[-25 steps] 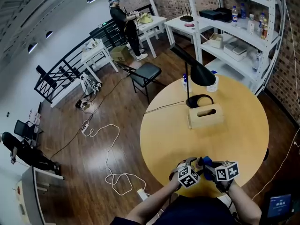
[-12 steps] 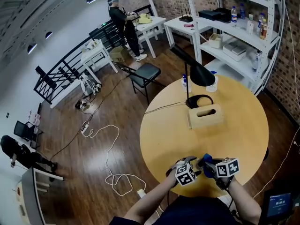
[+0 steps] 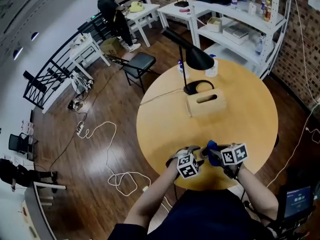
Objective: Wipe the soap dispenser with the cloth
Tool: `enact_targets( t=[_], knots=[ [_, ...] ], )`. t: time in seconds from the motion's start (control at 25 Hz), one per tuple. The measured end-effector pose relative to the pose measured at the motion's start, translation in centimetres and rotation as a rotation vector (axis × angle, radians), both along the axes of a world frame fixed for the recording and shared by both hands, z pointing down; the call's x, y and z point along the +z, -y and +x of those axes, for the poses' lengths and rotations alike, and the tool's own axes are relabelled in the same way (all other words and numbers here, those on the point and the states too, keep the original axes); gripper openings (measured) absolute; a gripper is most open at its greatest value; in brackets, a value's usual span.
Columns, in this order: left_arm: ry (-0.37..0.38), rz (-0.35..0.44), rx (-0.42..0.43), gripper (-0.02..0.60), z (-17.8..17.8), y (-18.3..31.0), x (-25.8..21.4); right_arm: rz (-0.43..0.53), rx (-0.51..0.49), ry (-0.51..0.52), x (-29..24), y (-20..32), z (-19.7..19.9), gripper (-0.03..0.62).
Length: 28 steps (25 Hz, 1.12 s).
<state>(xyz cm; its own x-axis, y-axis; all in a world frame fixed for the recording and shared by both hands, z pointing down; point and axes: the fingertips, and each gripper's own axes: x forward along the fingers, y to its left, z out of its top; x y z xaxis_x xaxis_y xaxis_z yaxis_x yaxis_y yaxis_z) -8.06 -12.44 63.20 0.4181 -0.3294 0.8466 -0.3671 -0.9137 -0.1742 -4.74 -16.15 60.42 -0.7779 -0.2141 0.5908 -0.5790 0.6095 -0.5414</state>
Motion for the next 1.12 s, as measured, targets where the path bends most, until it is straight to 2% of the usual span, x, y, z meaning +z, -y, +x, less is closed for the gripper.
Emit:
enact_targets(
  t=[0.08,0.12,0.2,0.28,0.32,0.4,0.48,0.6,0.68,0.8,0.88,0.92,0.96,1.0,1.08,1.12],
  knots=[
    [0.048,0.036,0.012,0.291,-1.3,2.4,-0.9,0.031,0.010,0.019,-1.4,2.9,-1.0,0.081],
    [0.034,0.025,-0.030,0.311,-1.5,2.6,-1.3,0.034,0.016,0.014,-2.2,3.2,-1.1,0.081],
    [-0.047,-0.024,-0.185,0.333,-1.2,1.4,-2.2,-0.002,0.030,0.005,-2.9,0.8,-0.4,0.081],
    [-0.165,-0.060,-0.356,0.333,-0.3,0.1,-2.6,-0.031,0.042,0.007,-2.7,-1.5,0.6,0.081],
    [-0.211,-0.067,-0.411,0.333,0.3,-0.4,-2.6,-0.040,0.045,0.008,-2.4,-2.3,1.1,0.081],
    [-0.232,-0.055,-0.436,0.333,1.4,-0.9,-2.4,-0.051,0.044,0.005,-2.1,-3.5,1.7,0.081],
    [-0.179,-0.035,-0.387,0.333,1.8,-0.7,-1.9,-0.050,0.034,-0.006,-1.9,-3.7,1.7,0.081],
    [-0.115,-0.022,-0.264,0.310,1.6,-0.3,-1.2,-0.042,0.018,-0.031,-1.9,-2.6,1.4,0.081],
    [-0.088,-0.009,-0.138,0.303,1.5,-0.3,-1.0,-0.035,0.009,-0.038,-1.8,-1.4,1.1,0.081],
    [-0.025,0.015,0.086,0.293,1.2,-0.3,-0.7,-0.065,0.000,0.011,-1.9,0.0,0.4,0.081],
    [0.015,0.020,0.147,0.287,0.9,-0.3,-0.6,-0.096,0.005,0.048,-1.9,0.1,0.2,0.081],
    [0.023,0.019,0.126,0.288,0.7,-0.3,-0.8,-0.100,0.010,0.057,-1.9,-0.1,0.3,0.081],
    [0.008,0.012,0.068,0.298,0.7,-0.3,-1.1,-0.098,0.016,0.060,-2.0,-0.5,0.5,0.081],
    [-0.037,-0.005,-0.023,0.312,0.7,-0.3,-1.5,-0.091,0.022,0.059,-2.0,-1.0,0.7,0.081],
    [-0.174,-0.053,-0.222,0.318,1.2,-0.2,-2.6,-0.086,0.030,0.057,-2.2,-2.0,1.1,0.081],
    [-0.216,-0.064,-0.282,0.318,1.5,0.0,-2.9,-0.087,0.028,0.053,-2.2,-2.4,1.3,0.081]
  ],
)
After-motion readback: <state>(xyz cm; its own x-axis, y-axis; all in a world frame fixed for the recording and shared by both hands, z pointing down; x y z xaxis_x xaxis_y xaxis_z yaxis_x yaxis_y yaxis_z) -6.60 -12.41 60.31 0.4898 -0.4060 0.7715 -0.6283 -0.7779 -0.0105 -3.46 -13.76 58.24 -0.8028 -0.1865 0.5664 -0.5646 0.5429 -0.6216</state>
